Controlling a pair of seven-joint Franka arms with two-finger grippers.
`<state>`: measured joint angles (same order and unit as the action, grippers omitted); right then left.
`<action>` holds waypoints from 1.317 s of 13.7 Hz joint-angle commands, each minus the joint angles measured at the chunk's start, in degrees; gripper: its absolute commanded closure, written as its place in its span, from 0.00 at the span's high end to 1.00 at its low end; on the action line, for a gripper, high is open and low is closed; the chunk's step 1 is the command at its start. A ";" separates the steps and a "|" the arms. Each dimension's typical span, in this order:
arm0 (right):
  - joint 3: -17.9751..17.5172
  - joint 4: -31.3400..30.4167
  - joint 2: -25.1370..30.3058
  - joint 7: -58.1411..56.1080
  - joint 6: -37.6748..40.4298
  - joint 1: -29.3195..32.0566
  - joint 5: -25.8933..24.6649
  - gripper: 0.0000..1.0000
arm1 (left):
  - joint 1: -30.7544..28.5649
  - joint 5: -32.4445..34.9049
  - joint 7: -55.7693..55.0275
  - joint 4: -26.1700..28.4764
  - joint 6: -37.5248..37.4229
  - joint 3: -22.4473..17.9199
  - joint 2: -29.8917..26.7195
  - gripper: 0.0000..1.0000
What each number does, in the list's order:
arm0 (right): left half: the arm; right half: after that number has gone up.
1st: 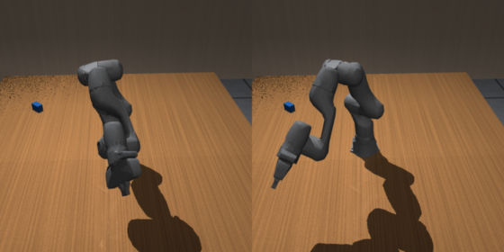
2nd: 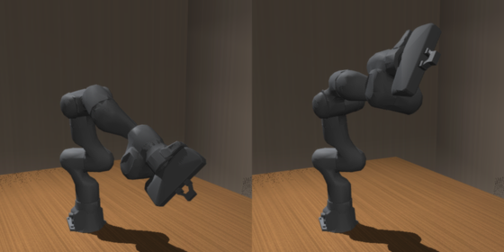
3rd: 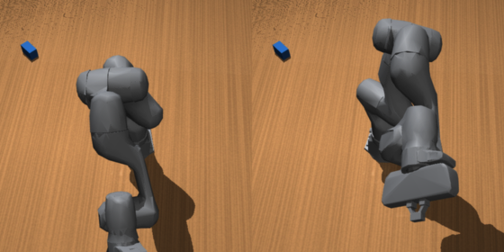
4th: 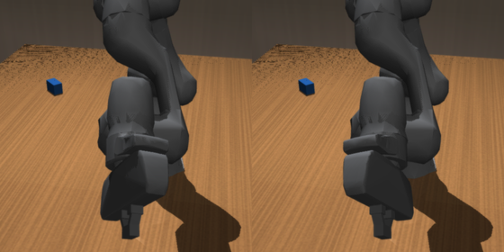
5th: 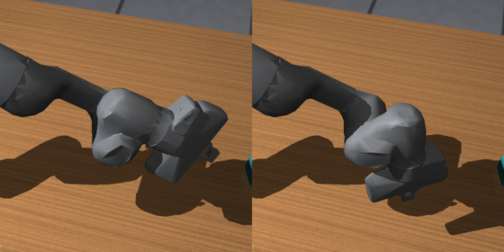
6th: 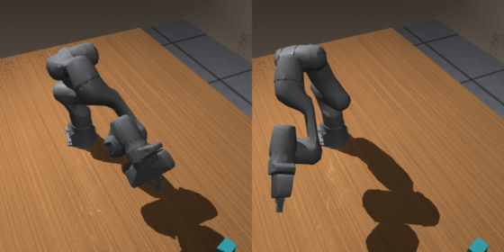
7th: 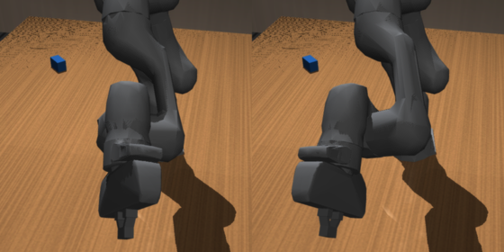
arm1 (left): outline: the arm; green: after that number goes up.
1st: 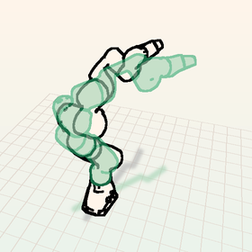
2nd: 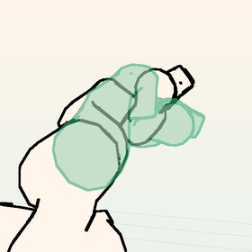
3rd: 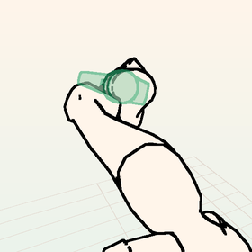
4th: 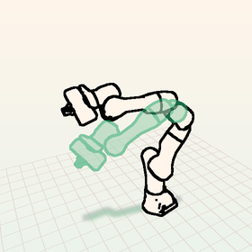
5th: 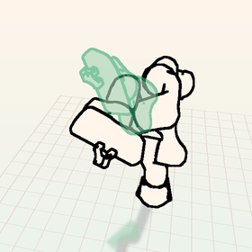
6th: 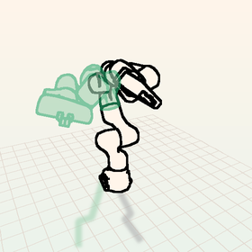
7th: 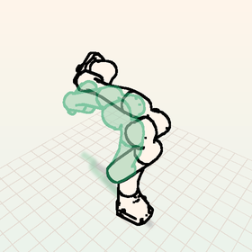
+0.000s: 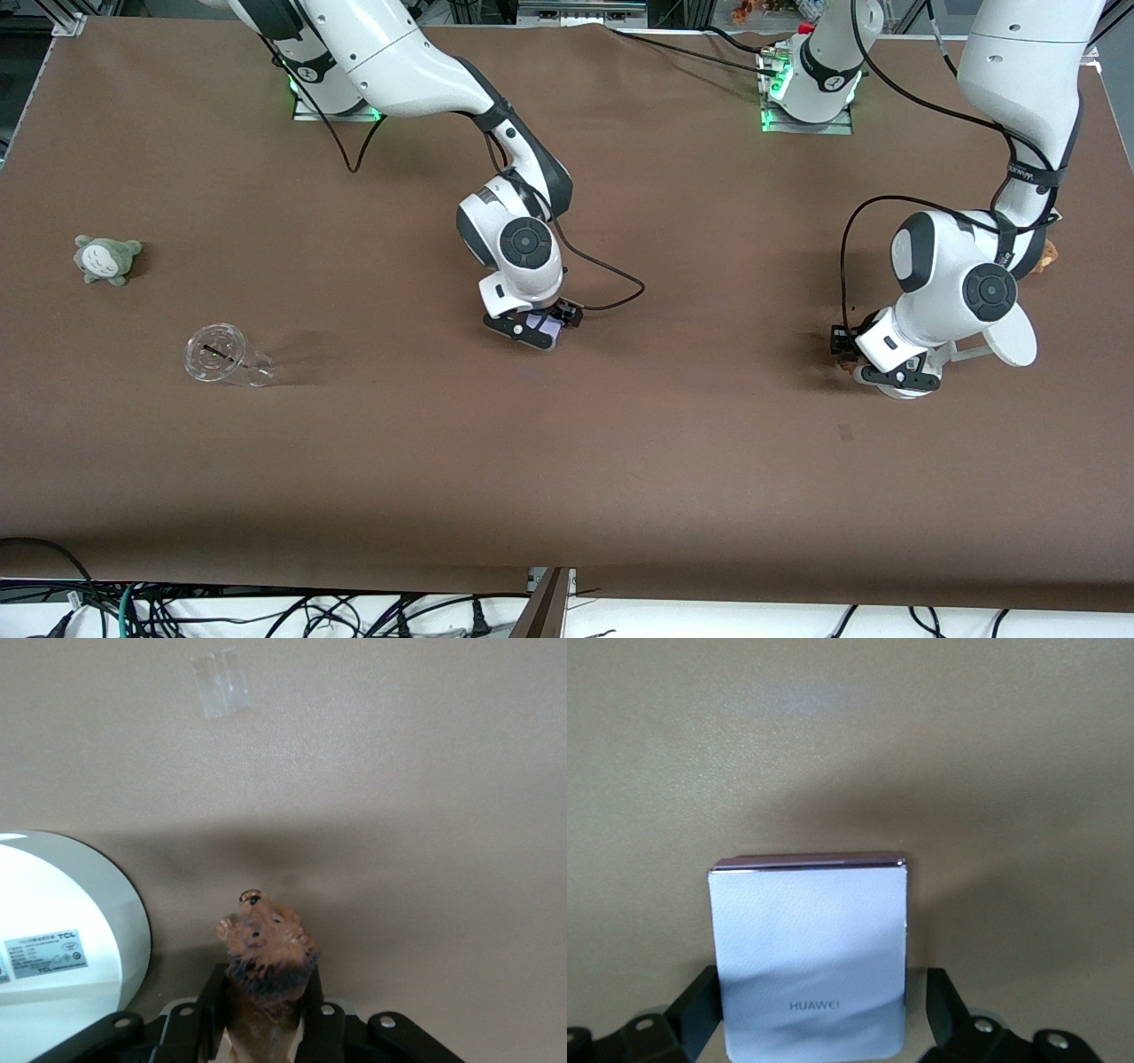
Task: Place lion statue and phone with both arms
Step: 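Lower the lion beside the lamp base while the right gripper grasps the phone, then release the lion and raise the left gripper while the right gripper carries the phone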
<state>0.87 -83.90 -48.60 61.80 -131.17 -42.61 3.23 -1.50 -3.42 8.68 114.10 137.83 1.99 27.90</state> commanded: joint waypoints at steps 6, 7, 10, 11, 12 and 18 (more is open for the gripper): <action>0.80 2.77 -0.18 -0.53 0.56 -0.54 -0.32 0.41 | -0.52 -1.06 1.87 -0.02 0.86 0.74 0.32 1.00; 0.89 3.82 0.52 -1.32 0.91 -0.20 -0.50 0.41 | -0.44 -1.06 1.87 -0.02 0.77 0.74 0.32 1.00; 2.12 4.01 4.12 -12.09 6.77 3.05 -0.15 0.41 | -0.35 -1.06 1.78 -0.02 -0.89 0.74 -1.60 1.00; 2.73 4.01 5.09 -15.88 9.76 5.06 -0.06 0.41 | -0.09 -0.97 1.52 -0.19 -3.86 0.74 -3.18 1.00; 3.52 3.57 6.40 -20.01 11.79 7.00 0.03 0.41 | 0.00 -0.28 1.43 -0.54 -7.20 0.74 -5.03 1.00; 7.65 1.12 9.66 -45.41 18.41 18.60 0.29 0.41 | 0.00 -0.18 0.81 -4.32 -22.77 0.74 -12.24 1.00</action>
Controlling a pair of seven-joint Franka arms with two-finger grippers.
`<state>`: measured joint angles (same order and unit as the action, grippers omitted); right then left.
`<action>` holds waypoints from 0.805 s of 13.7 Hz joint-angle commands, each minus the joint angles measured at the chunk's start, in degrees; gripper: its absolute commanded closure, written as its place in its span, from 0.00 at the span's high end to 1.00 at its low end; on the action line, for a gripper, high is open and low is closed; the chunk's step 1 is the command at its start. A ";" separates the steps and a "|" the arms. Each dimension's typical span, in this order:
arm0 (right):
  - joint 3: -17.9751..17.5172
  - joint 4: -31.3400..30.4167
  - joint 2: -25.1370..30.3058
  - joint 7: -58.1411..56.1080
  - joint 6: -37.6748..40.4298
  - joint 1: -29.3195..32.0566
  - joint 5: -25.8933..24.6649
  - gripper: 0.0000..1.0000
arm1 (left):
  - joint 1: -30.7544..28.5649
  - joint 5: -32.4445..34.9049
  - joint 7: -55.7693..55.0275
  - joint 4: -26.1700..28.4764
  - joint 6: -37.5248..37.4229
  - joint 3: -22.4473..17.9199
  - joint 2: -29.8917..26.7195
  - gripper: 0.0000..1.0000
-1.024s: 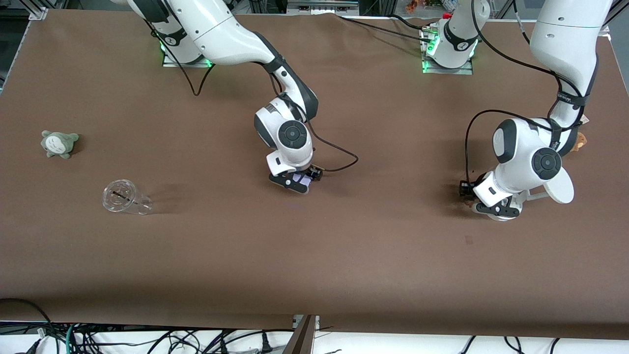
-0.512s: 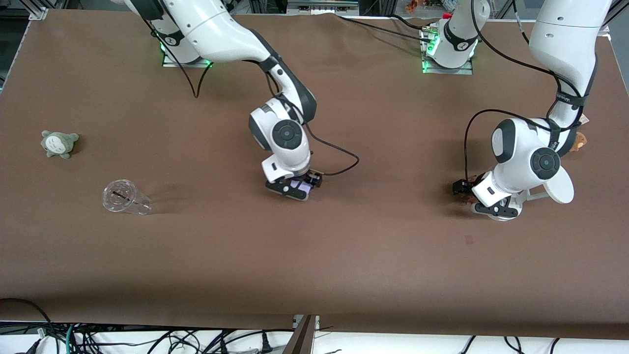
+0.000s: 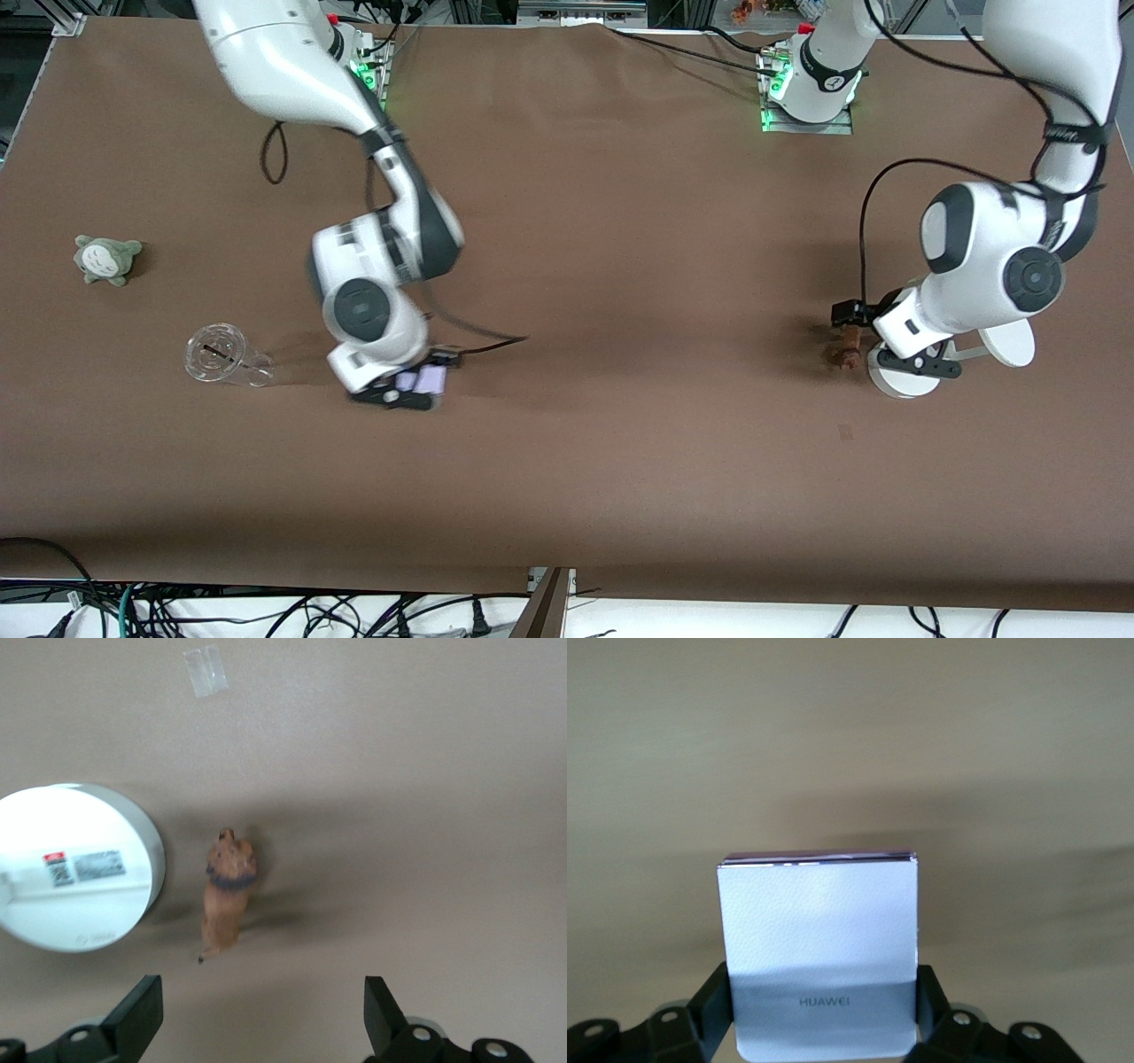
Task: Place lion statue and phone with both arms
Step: 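Release the lion and raise the left gripper while the right gripper carries the phone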
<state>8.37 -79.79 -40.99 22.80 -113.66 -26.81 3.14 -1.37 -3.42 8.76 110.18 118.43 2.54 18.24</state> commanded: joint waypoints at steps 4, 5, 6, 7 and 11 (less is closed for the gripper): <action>0.51 -8.70 3.63 -14.79 -0.32 8.34 0.47 0.35 | -0.21 0.34 0.64 -1.02 -9.69 0.18 -9.78 1.00; 0.60 -10.72 4.42 -15.33 -1.98 8.44 0.47 0.35 | -0.30 2.26 0.73 -3.02 -12.32 0.18 -11.10 1.00; 0.77 -13.44 5.47 -15.33 -4.26 8.44 0.47 0.35 | -0.30 4.80 0.65 -6.87 -16.61 0.27 -11.38 1.00; 0.86 -15.90 6.18 -15.51 -6.72 8.52 0.47 0.35 | -0.30 5.70 0.56 -11.70 -21.61 0.27 -11.12 1.00; 1.39 -20.84 6.80 -17.52 -11.75 8.61 0.47 0.35 | 0.14 8.41 0.56 -25.43 -31.40 0.27 -8.49 1.00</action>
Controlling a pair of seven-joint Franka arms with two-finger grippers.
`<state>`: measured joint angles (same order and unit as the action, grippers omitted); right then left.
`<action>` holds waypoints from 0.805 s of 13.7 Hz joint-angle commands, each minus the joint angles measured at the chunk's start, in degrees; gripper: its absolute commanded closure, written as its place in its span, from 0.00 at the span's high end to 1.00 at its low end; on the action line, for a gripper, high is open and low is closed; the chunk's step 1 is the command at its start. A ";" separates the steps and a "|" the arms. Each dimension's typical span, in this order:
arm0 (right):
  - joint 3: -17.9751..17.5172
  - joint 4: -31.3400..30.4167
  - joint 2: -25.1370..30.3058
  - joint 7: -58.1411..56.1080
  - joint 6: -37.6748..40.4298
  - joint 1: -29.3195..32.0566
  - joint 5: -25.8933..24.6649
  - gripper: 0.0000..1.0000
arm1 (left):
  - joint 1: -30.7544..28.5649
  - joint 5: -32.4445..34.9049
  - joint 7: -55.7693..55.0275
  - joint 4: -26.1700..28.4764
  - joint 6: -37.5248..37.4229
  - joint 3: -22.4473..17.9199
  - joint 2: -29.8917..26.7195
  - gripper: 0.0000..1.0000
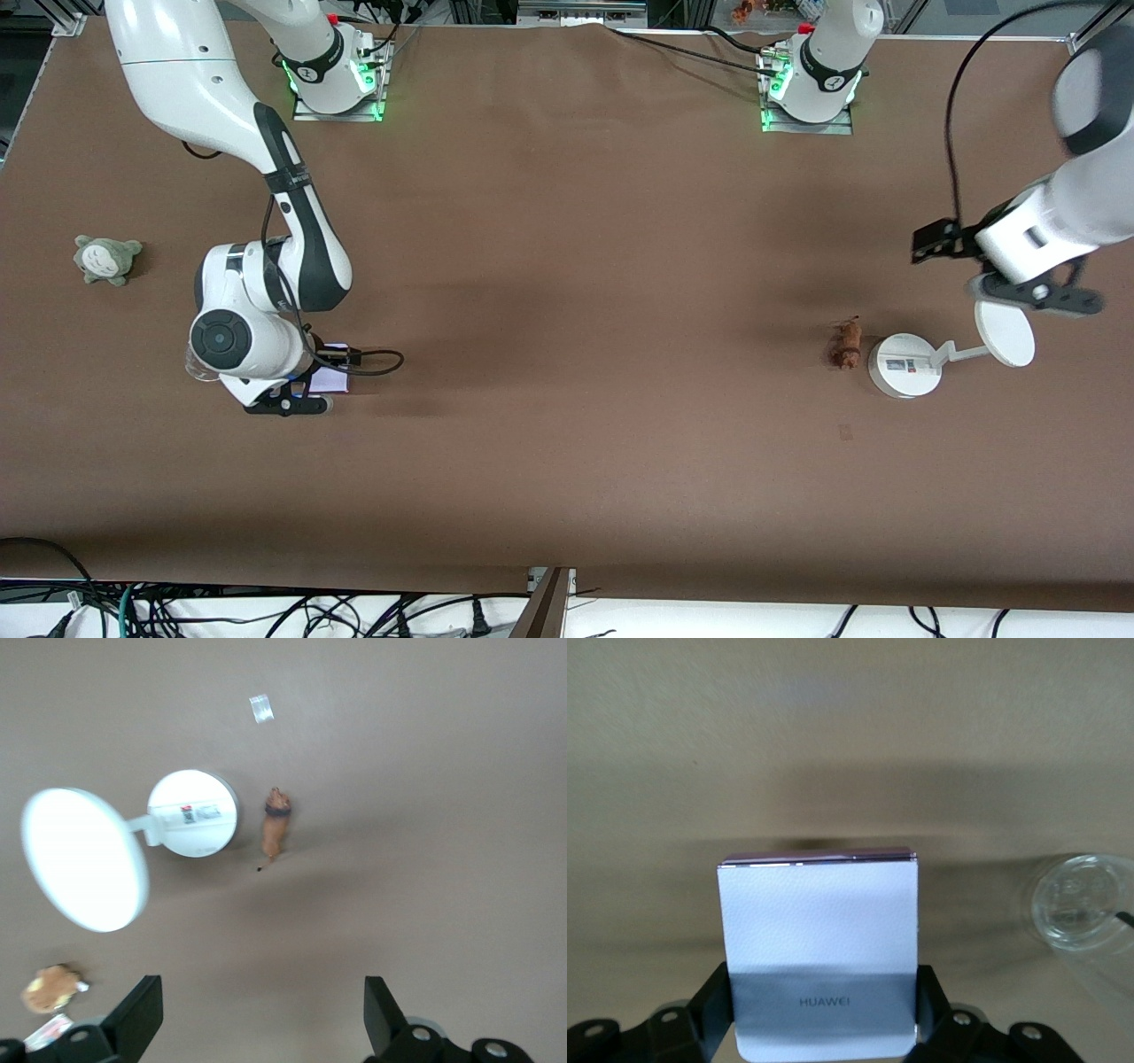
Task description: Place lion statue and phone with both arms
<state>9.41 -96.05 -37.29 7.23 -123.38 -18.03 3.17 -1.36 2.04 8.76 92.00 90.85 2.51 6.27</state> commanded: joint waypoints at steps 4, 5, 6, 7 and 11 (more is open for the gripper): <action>0.34 -6.87 2.49 -2.05 -5.72 0.01 0.44 0.35 | -0.48 4.29 -5.55 -11.50 -3.32 -0.31 6.57 1.00; 0.34 -7.40 2.14 -2.05 -6.78 0.44 0.35 0.35 | -0.49 4.55 -8.21 -11.06 -2.44 -0.40 6.13 1.00; 0.34 -7.66 1.61 -2.05 -7.66 0.71 0.35 0.36 | -0.49 4.38 -8.49 -10.45 -1.74 -0.49 4.38 1.00; 0.34 -7.75 1.52 -2.05 -8.01 0.71 0.35 0.37 | -0.57 3.51 -8.50 -7.40 -1.12 -0.57 1.41 1.00; 0.34 -7.40 1.43 -3.10 -7.67 0.98 0.35 1.00 | -0.40 0.79 -7.97 4.57 5.47 -0.57 -8.80 1.00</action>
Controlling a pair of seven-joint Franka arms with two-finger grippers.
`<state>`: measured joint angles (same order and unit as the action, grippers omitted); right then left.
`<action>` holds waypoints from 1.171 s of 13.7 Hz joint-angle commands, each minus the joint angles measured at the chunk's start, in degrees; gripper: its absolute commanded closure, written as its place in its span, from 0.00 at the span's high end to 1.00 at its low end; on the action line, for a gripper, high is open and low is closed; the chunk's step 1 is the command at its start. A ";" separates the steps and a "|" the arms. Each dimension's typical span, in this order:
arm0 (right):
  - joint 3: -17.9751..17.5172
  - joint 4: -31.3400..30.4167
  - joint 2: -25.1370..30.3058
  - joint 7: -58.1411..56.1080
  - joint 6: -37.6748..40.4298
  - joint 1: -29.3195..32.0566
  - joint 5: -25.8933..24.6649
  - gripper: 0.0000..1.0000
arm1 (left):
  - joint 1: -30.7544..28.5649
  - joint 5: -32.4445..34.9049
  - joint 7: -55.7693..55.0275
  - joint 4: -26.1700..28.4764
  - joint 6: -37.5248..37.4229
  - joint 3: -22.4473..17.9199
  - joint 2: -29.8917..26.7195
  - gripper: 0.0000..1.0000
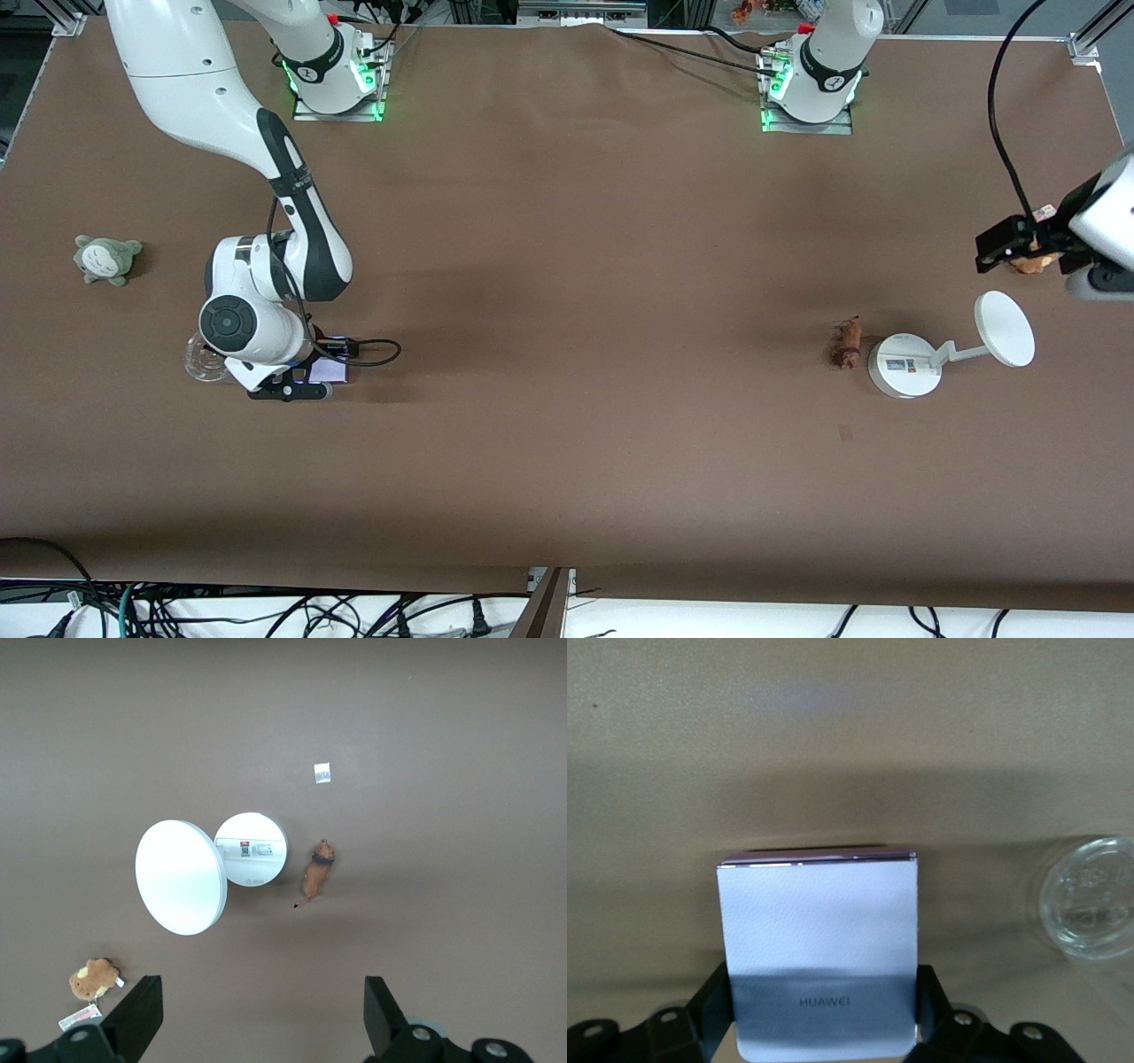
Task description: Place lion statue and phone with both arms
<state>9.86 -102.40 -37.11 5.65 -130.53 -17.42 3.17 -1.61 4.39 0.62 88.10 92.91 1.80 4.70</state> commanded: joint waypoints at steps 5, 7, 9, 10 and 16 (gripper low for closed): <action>-0.28 1.32 5.63 -2.40 0.80 0.19 -0.26 1.00 | -0.06 -2.54 0.70 8.05 1.58 0.74 -6.72 1.00; -0.45 5.00 7.92 -2.23 5.61 -0.24 -0.27 1.00 | -0.15 -2.54 0.78 7.79 1.14 0.74 -6.72 1.00; -0.54 10.53 9.42 -2.22 12.38 -0.42 -0.35 1.00 | -0.15 -2.54 1.40 8.05 0.08 0.83 -6.80 1.00; -0.19 13.95 9.86 -2.40 16.67 -0.25 -0.35 1.00 | -0.15 -2.54 1.66 8.05 0.08 0.83 -6.80 1.00; 7.09 26.71 11.62 -11.34 34.98 0.19 -0.18 1.00 | -0.15 -2.54 1.66 8.58 0.17 0.83 -6.89 1.00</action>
<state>14.47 -79.37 -24.76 -1.15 -99.34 -17.57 3.05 -1.52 2.75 1.13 96.29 93.46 2.49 -1.68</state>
